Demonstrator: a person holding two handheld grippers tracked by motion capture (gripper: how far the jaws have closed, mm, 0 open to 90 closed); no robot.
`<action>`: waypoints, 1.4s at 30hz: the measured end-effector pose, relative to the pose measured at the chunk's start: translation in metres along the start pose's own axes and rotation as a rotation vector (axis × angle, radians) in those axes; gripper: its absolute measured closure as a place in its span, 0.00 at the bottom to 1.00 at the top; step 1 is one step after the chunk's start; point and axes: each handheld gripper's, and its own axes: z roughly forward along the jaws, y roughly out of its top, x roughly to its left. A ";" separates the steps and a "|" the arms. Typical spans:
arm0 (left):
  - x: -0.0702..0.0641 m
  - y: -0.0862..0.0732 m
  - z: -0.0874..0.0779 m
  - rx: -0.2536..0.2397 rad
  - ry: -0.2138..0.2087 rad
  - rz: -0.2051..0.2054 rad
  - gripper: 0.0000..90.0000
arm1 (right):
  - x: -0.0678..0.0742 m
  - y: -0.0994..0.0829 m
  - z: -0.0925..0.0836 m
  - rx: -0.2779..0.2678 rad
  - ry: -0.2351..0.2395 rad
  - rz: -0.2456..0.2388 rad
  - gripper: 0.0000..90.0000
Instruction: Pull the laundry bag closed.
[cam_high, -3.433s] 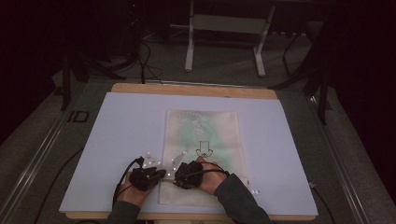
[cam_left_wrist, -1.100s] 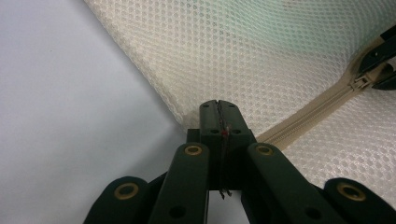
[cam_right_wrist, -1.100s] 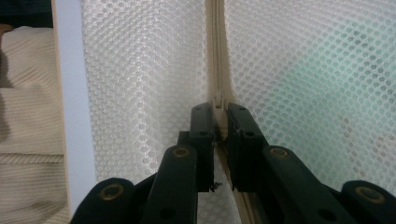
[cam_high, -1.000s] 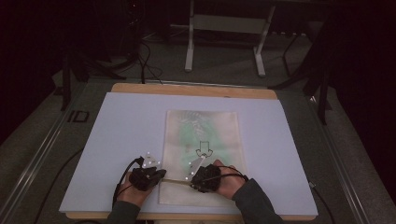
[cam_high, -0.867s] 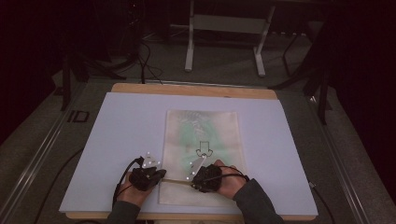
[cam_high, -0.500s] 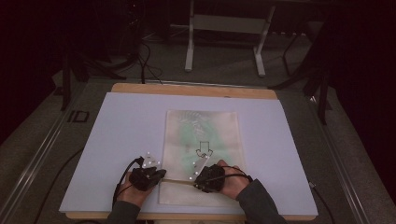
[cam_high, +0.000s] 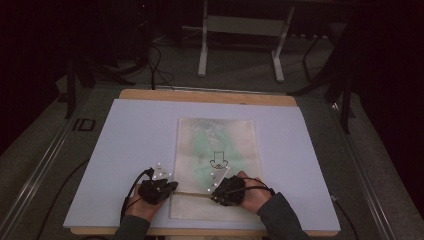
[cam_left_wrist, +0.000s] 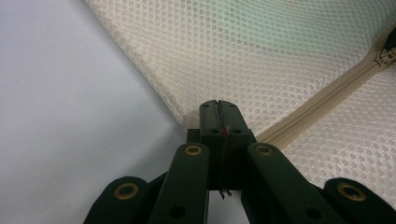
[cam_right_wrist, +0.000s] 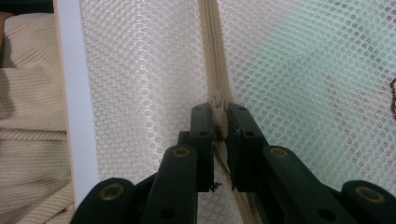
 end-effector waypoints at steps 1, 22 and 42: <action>0.000 0.000 0.000 0.000 0.001 0.000 0.99 | 0.000 0.000 0.000 0.001 0.000 0.001 0.91; 0.000 0.000 0.000 0.001 0.001 0.001 0.99 | 0.002 -0.007 -0.005 0.014 -0.012 -0.001 0.91; 0.000 0.000 0.000 0.002 0.001 -0.001 0.99 | 0.000 -0.017 -0.014 0.002 -0.016 0.015 0.91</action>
